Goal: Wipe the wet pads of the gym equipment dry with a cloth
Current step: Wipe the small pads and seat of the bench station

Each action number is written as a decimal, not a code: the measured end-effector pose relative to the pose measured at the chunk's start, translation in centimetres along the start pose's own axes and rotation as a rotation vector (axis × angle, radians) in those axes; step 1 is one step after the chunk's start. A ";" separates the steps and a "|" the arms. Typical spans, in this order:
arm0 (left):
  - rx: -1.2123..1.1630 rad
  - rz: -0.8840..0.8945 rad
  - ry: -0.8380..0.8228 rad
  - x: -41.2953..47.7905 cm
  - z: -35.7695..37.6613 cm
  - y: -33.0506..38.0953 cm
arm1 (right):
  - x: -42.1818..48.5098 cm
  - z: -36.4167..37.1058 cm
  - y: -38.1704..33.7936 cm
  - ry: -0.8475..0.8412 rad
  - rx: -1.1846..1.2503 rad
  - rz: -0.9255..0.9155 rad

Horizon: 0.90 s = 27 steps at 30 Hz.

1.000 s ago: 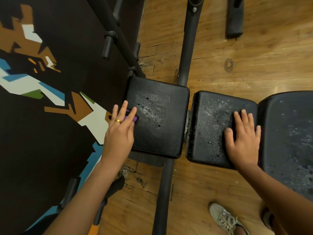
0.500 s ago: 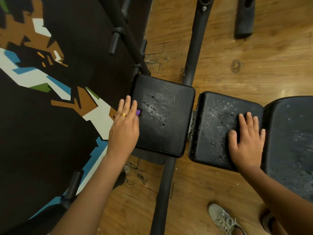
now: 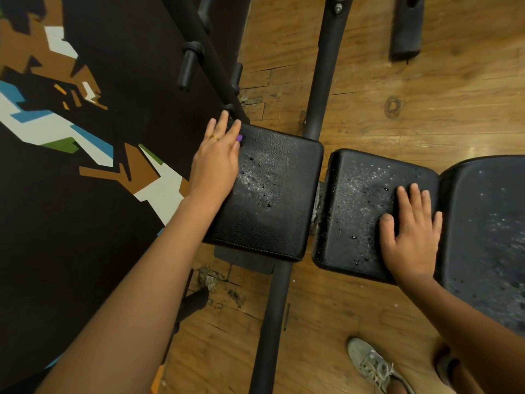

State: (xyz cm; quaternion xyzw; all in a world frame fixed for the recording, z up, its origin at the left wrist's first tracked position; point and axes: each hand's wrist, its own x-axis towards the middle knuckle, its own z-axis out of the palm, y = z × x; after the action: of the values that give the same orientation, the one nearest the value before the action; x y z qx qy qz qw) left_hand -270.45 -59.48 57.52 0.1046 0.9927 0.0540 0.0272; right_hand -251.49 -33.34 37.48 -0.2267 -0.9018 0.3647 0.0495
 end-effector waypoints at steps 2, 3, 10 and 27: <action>-0.014 -0.012 0.007 -1.5 0.0 -0.7 | 0.0 0.0 0.0 0.002 -0.002 -0.001; -0.025 -0.027 0.008 -2.7 -0.1 -1.0 | 0.1 0.0 0.0 0.002 -0.002 -0.002; -0.027 -0.130 -0.035 -11.9 -1.0 -0.9 | 0.1 0.0 0.0 -0.006 -0.002 0.007; 0.078 -0.064 -0.019 -10.3 0.3 0.0 | 0.3 -0.3 -0.8 -0.048 -0.076 -0.018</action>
State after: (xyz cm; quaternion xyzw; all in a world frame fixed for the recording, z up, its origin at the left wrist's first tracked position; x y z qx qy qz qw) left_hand -260.38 -61.58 57.67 0.0742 0.9966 0.0132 0.0341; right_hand -252.04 -33.53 38.24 -0.2115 -0.9179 0.3351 0.0225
